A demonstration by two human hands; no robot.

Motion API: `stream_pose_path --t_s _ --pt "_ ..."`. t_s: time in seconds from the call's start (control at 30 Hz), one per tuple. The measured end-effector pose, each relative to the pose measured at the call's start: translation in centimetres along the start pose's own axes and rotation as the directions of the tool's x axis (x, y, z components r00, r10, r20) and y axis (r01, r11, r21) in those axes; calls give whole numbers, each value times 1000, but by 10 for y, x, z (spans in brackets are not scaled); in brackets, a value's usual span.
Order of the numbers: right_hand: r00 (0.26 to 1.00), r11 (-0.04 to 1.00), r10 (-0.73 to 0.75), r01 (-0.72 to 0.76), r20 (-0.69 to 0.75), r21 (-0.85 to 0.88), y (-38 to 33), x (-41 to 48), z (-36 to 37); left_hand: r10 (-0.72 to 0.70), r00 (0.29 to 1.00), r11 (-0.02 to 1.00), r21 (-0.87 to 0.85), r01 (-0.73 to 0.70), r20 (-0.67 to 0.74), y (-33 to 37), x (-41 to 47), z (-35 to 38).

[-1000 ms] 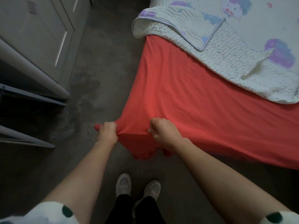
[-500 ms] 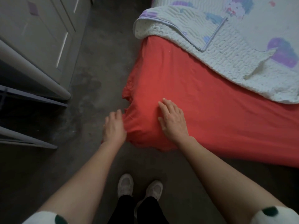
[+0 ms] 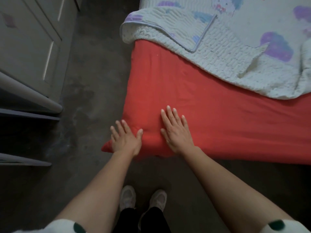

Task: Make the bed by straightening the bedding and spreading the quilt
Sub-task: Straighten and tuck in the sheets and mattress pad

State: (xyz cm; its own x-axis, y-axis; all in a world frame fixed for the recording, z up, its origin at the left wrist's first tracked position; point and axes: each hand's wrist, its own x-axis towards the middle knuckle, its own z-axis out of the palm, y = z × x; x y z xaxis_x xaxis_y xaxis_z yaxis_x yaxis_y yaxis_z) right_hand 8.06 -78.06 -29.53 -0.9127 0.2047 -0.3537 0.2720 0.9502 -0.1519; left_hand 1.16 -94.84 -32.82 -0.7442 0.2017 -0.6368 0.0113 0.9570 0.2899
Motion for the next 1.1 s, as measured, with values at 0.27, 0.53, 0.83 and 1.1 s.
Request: stream_pose_path --t_s 0.27,0.53,0.83,1.1 --pt "977 998 30 -41 209 49 9 10 12 441 898 817 410 -405 8 28 4 -2" --pt "997 982 -20 6 73 190 47 6 -29 458 889 808 411 -422 13 45 -3 -39" --pt "970 946 153 -89 -189 311 129 12 -112 606 778 786 275 -554 -166 156 13 -96" --pt "943 920 259 -174 -211 352 202 78 -152 682 704 724 323 -610 -198 261 81 -125"
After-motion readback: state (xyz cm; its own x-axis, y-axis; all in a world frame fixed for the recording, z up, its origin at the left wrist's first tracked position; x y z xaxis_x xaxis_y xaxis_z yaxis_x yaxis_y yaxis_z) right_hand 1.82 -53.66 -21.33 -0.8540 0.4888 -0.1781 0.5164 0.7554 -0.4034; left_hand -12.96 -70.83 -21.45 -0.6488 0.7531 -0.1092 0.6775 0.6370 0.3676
